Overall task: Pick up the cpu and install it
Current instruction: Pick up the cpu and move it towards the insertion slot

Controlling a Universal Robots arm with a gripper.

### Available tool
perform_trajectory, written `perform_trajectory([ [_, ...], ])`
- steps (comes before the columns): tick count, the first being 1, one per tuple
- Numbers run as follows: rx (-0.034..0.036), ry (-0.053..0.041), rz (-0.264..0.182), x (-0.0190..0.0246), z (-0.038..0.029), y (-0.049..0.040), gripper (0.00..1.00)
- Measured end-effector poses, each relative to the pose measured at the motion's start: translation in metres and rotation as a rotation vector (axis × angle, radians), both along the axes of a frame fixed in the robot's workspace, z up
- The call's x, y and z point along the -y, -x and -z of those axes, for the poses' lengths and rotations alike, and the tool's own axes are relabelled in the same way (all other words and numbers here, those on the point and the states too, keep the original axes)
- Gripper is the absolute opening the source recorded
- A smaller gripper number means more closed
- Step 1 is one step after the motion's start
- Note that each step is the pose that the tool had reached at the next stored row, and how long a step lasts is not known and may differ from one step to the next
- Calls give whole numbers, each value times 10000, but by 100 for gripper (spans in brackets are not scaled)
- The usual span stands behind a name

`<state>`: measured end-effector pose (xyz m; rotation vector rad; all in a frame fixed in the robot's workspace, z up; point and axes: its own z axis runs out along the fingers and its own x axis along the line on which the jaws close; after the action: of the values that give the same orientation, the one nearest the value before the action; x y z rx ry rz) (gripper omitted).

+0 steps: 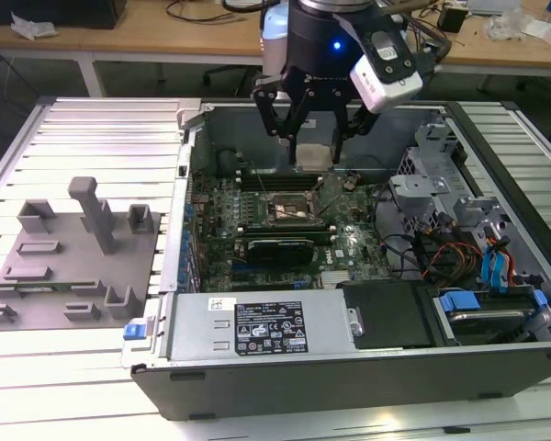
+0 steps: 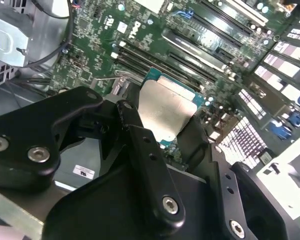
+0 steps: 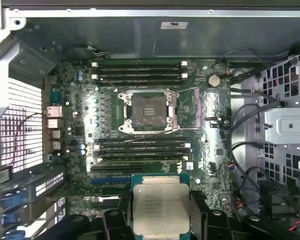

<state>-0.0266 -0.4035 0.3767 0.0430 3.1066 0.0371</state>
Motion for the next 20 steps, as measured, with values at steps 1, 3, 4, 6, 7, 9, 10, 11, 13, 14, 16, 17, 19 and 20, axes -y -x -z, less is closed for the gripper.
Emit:
perform_trajectory([
  [1, -3, -1, 0, -2, 9, -8, 55],
  [3, -9, 1, -1, -7, 31, -17, 55],
  [4, -13, 1, 1, -13, 49, -18, 55],
  [6, -19, 2, 0, -27, 78, -18, 55],
  [7, -20, 1, 1, -34, 93, -18, 55],
  [9, -24, 0, 0, -58, 136, -18, 55],
  [10, -24, -1, 0, -67, 148, -18, 55],
  [11, -26, 0, 0, -79, 162, -18, 55],
  [13, -32, 2, 0, -108, 194, -18, 55],
  [14, -33, 2, 0, -117, 202, -18, 55],
  [16, -33, 0, 0, -141, 232, -18, 55],
  [17, -35, -2, 0, -150, 249, -18, 55],
  [19, -35, -8, 0, -160, 275, -18, 55],
  [20, -37, -7, 0, -168, 289, -18, 55],
])
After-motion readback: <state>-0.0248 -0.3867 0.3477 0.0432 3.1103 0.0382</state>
